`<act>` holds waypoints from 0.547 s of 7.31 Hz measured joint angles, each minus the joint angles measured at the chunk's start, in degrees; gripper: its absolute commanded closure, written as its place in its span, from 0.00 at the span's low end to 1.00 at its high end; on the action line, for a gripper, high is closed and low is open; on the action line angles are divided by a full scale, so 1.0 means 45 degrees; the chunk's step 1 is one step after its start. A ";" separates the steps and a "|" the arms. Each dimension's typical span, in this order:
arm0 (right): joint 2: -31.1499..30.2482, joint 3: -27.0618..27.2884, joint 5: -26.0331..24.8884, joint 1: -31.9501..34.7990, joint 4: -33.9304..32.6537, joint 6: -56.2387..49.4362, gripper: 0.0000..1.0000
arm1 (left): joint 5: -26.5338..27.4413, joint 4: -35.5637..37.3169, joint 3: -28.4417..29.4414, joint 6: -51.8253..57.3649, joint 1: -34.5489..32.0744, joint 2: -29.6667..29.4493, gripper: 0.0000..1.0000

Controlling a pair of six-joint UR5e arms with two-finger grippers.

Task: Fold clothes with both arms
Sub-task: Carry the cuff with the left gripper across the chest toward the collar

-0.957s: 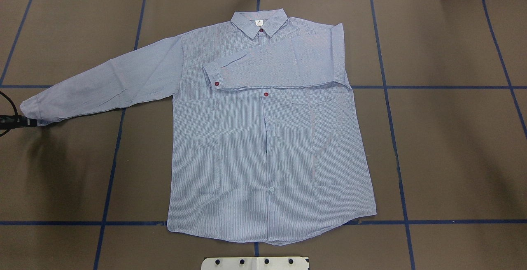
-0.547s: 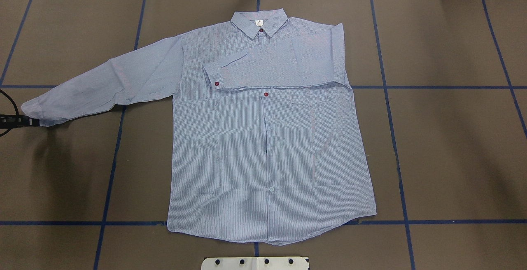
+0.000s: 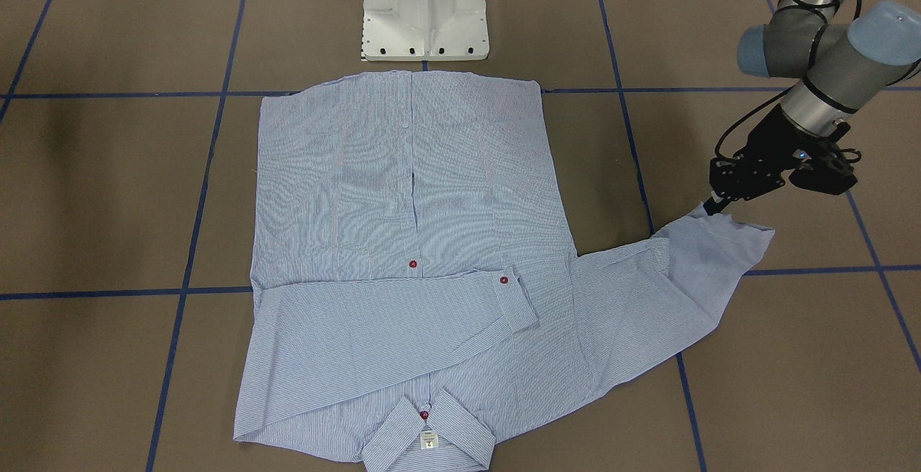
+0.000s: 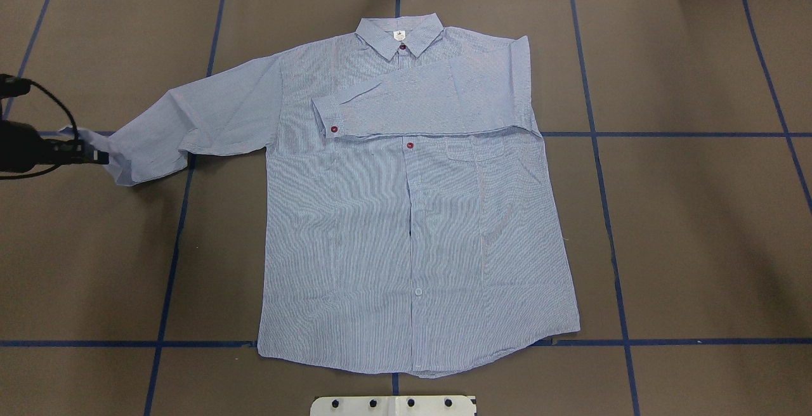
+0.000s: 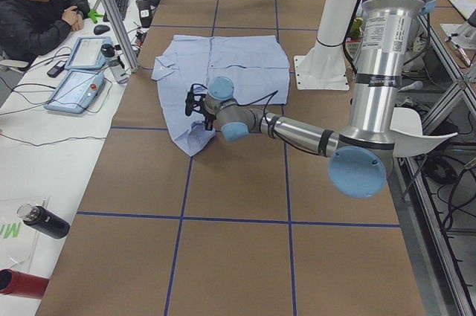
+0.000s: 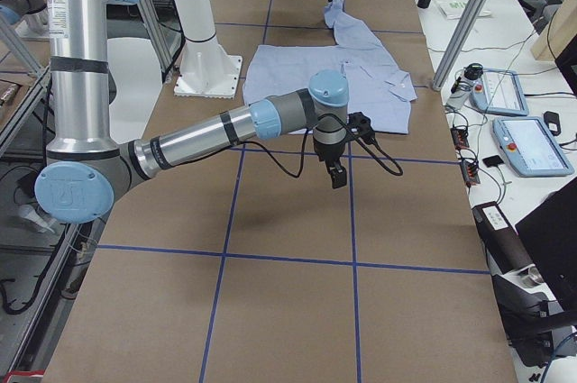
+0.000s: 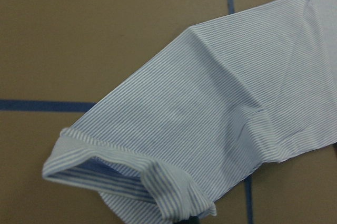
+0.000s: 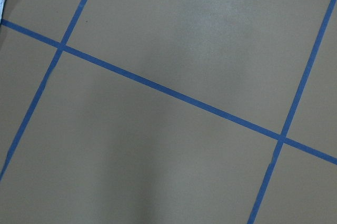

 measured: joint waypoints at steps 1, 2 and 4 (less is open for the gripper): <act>0.0006 -0.0004 -0.0001 -0.0007 0.0000 0.0000 0.01 | 0.0053 0.2311 -0.0431 0.0027 0.0095 -0.1524 1.00; 0.0007 -0.0007 -0.0003 -0.0008 0.0000 0.0000 0.01 | 0.0093 0.4357 -0.0597 0.0052 0.0361 -0.3069 1.00; 0.0008 -0.0007 -0.0003 -0.0007 0.0000 0.0013 0.01 | 0.0641 0.7123 -0.0453 -0.0041 0.1321 -0.5726 1.00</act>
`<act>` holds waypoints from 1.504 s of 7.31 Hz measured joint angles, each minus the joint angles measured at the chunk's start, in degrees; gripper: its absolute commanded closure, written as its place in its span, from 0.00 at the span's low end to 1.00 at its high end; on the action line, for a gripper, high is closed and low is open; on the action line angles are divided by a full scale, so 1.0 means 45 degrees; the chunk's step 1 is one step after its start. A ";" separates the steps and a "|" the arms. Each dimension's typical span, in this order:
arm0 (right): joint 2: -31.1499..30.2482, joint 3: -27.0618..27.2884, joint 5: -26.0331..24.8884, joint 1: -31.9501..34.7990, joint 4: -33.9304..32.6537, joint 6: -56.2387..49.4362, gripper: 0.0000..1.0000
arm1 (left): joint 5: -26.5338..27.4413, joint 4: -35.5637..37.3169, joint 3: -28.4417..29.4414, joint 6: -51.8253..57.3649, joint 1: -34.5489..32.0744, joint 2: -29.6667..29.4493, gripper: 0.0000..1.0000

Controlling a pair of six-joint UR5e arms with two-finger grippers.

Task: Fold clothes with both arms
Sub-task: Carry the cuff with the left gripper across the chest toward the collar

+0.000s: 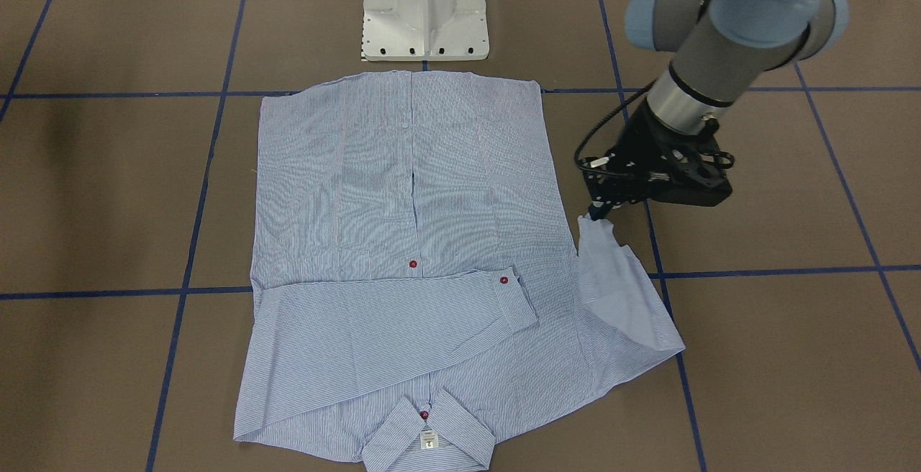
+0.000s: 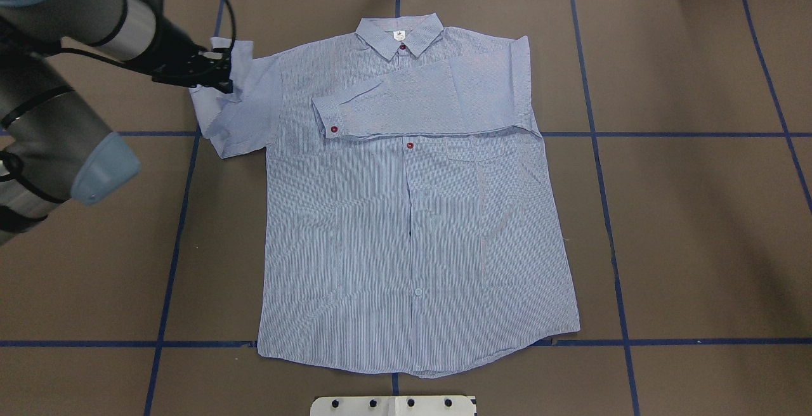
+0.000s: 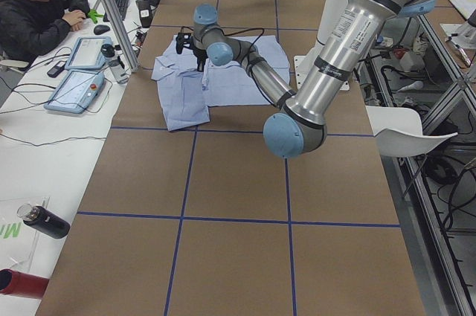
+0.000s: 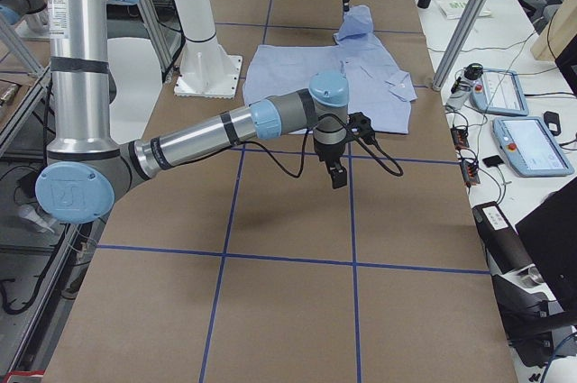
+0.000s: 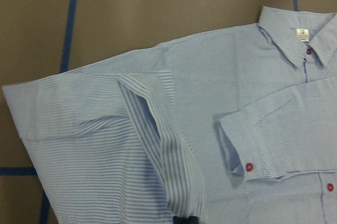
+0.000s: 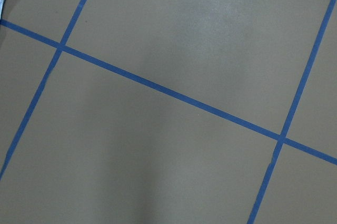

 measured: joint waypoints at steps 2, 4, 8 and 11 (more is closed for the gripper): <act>0.0000 0.0000 0.0000 0.0001 0.0000 0.0006 0.01 | 0.0673 0.1216 0.1187 -0.0827 0.0756 -0.2315 1.00; 0.0000 0.0018 0.0000 0.0008 0.0000 0.0007 0.01 | 0.0847 0.1406 0.2810 -0.2203 0.0969 -0.4173 1.00; 0.0000 0.0038 -0.0012 0.0006 0.0000 0.0007 0.01 | 0.1561 0.1014 0.4997 -0.4232 0.1671 -0.5964 1.00; 0.0000 0.0029 -0.0019 0.0008 0.0000 0.0007 0.01 | 0.1869 0.0170 0.6411 -0.5134 0.2189 -0.6716 0.01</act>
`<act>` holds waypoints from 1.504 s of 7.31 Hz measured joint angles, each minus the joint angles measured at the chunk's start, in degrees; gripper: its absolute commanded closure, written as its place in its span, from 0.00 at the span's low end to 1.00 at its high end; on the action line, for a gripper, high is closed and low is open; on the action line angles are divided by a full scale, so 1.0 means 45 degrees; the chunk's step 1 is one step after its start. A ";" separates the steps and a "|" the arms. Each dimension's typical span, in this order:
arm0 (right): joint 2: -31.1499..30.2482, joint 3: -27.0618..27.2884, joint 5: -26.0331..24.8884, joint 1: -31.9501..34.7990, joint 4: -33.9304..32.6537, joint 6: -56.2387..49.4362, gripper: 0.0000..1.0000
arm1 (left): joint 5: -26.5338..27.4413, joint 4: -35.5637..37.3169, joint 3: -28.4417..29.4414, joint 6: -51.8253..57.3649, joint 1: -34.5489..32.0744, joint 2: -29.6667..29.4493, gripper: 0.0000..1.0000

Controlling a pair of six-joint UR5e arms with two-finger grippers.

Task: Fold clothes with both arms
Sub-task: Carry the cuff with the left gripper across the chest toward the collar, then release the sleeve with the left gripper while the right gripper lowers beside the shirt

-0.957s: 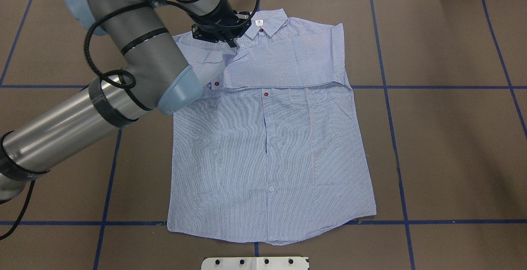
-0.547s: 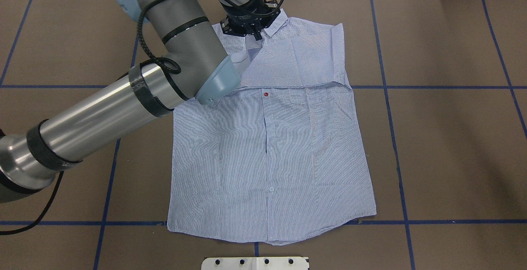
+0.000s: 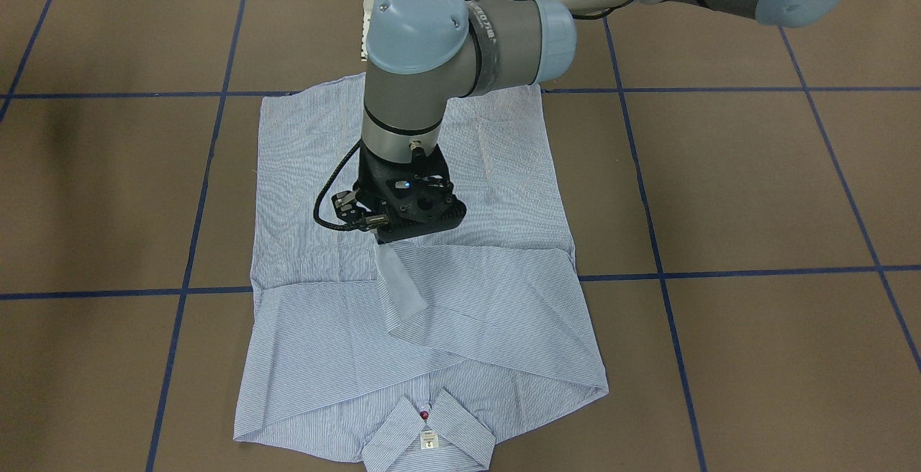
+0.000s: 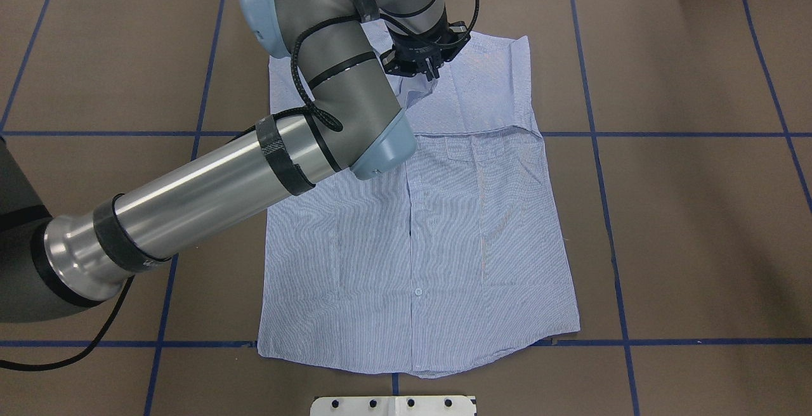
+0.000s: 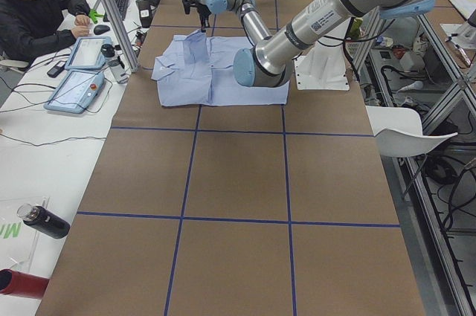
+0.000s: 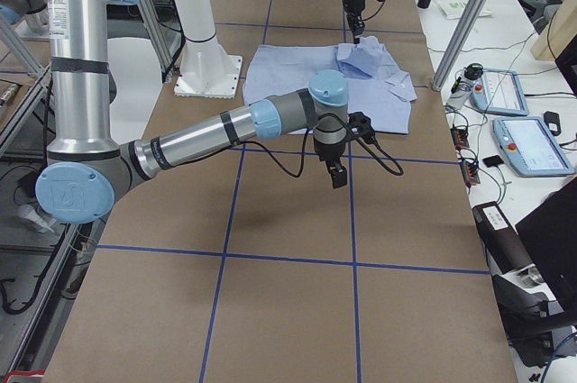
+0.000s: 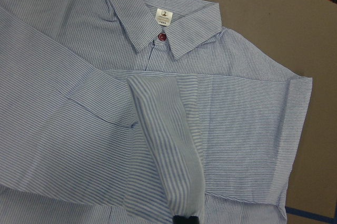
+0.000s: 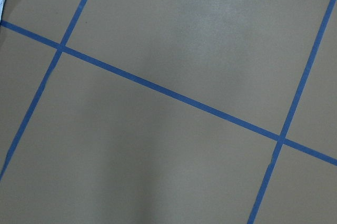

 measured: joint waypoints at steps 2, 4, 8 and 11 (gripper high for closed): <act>0.0000 -0.0020 0.0003 -0.0003 0.0000 0.0000 0.01 | 0.0419 -0.1166 0.0998 -0.1160 0.0381 -0.0457 0.01; 0.0005 -0.0040 0.0008 -0.0009 0.0000 0.0049 0.01 | 0.0485 -0.1878 0.1462 -0.1878 0.0675 -0.0944 0.00; 0.0165 0.0046 0.0033 -0.1002 0.1762 0.4296 0.01 | -0.0068 -0.0733 -0.1067 0.0172 0.0738 0.0644 0.00; 0.0094 0.0894 -0.1098 -0.4068 0.4102 0.9974 0.01 | -0.0105 0.0848 -0.7716 0.2063 0.0771 0.5701 0.00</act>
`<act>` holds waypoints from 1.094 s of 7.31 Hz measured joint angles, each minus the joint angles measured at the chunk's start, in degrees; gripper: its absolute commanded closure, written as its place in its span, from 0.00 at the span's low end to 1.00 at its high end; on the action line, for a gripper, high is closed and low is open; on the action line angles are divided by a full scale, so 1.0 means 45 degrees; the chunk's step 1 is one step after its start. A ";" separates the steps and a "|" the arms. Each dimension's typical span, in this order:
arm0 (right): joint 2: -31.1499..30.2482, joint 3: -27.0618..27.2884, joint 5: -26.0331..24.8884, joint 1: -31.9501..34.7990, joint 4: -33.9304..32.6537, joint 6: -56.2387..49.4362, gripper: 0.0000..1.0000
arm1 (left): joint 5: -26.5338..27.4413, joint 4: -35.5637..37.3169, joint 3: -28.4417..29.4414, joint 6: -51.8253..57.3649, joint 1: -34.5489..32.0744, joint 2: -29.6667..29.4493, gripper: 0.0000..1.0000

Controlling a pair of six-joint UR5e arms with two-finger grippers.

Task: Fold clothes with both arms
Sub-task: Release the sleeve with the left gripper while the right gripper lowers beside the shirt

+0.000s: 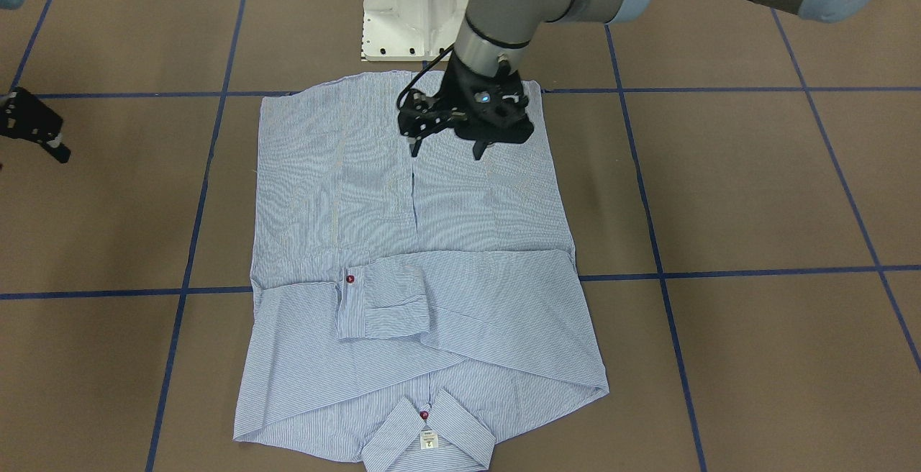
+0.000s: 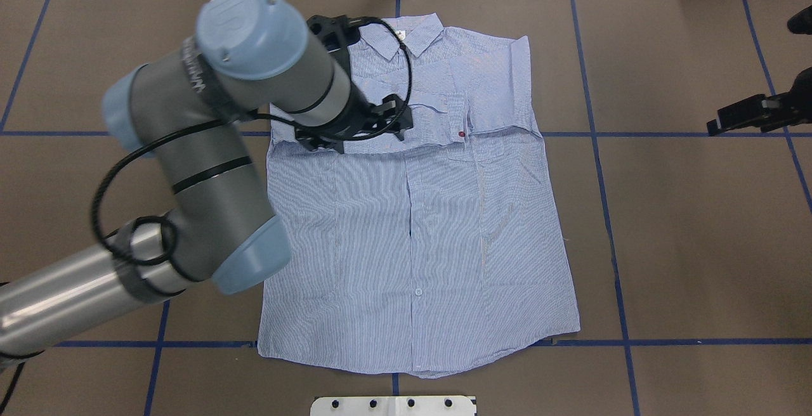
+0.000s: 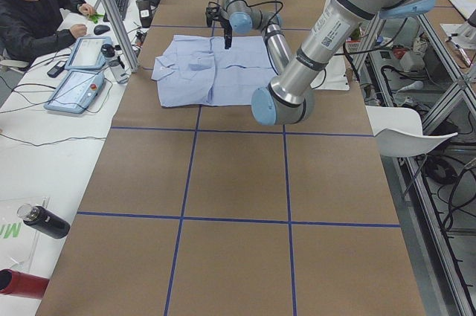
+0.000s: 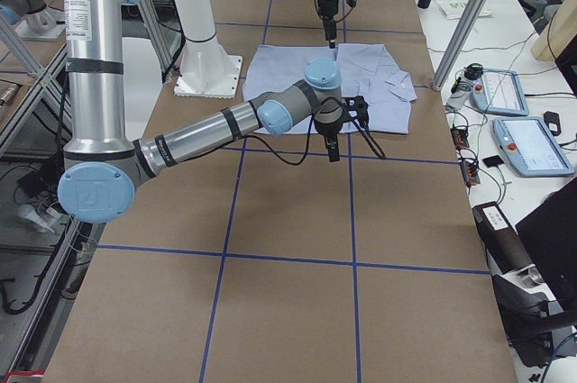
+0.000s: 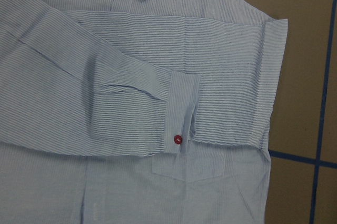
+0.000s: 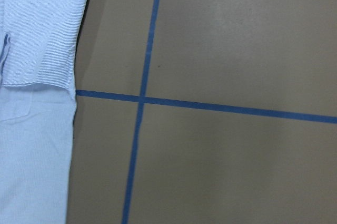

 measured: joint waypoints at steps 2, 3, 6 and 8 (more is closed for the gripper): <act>-0.0209 0.1387 -0.1541 -0.2442 0.0183 0.3269 0.01 | 0.0076 0.0027 -0.2489 0.0352 0.0259 0.2451 0.00; -0.0564 0.2120 -0.2286 -0.3540 0.0197 0.4497 0.01 | 0.0304 -0.0046 -0.3452 0.0369 0.0540 0.3534 0.00; -0.1251 0.3084 -0.5438 -0.6815 0.0200 0.7185 0.00 | 0.1778 -0.2490 -0.4607 -0.0169 0.1780 0.6838 0.00; -0.1297 0.3128 -0.6469 -0.7826 0.0195 0.7811 0.00 | 0.3211 -0.3413 -0.4159 -0.1413 0.3198 0.7543 0.00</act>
